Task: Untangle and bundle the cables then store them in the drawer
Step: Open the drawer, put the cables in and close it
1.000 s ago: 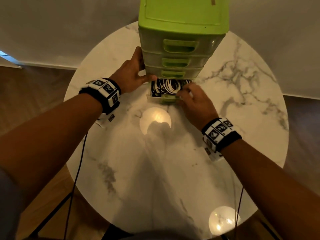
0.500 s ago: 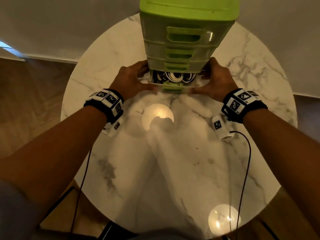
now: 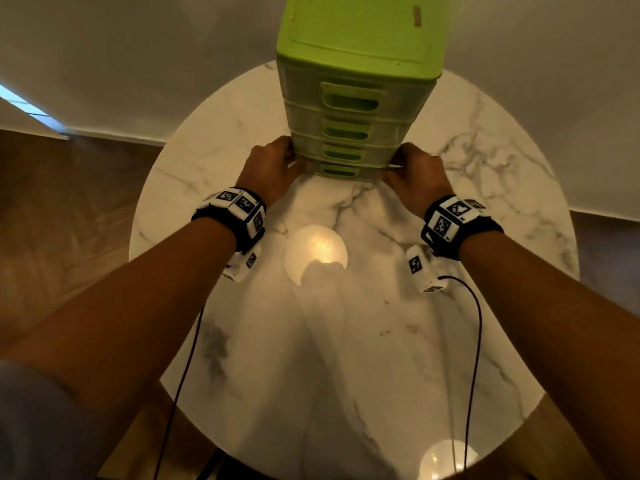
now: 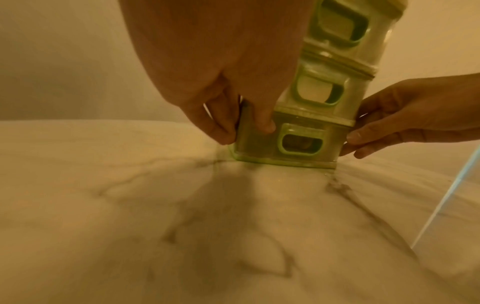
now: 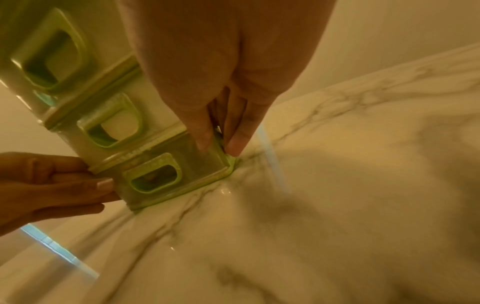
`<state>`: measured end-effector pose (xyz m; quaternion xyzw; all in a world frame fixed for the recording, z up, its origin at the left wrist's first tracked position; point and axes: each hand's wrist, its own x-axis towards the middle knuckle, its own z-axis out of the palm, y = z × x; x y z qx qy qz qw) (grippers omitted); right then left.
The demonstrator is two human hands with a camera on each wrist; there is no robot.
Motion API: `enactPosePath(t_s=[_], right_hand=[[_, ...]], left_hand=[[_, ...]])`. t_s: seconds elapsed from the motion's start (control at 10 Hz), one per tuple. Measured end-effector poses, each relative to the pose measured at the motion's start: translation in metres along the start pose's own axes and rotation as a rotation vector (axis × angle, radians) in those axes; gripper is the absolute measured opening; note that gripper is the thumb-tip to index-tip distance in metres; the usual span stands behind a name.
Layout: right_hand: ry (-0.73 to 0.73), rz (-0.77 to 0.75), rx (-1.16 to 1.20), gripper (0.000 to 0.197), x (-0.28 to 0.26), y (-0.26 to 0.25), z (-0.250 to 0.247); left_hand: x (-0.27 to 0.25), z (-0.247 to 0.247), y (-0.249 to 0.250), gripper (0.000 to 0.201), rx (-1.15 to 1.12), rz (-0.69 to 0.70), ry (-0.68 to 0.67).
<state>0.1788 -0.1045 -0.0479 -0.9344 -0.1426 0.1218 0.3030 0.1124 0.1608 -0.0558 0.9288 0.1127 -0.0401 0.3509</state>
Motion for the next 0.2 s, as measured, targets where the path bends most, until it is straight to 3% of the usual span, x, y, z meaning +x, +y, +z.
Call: enactPosePath(t_s=[0.1, 0.2], right_hand=[[-0.084, 0.021, 0.158, 0.046, -0.02, -0.006, -0.008], [-0.121, 0.067, 0.287, 0.043, -0.053, 0.005, -0.011]], left_hand=[[-0.019, -0.009, 0.017, 0.061, 0.047, -0.01, -0.074], [-0.048, -0.017, 0.022, 0.078, 0.036, -0.042, -0.138]])
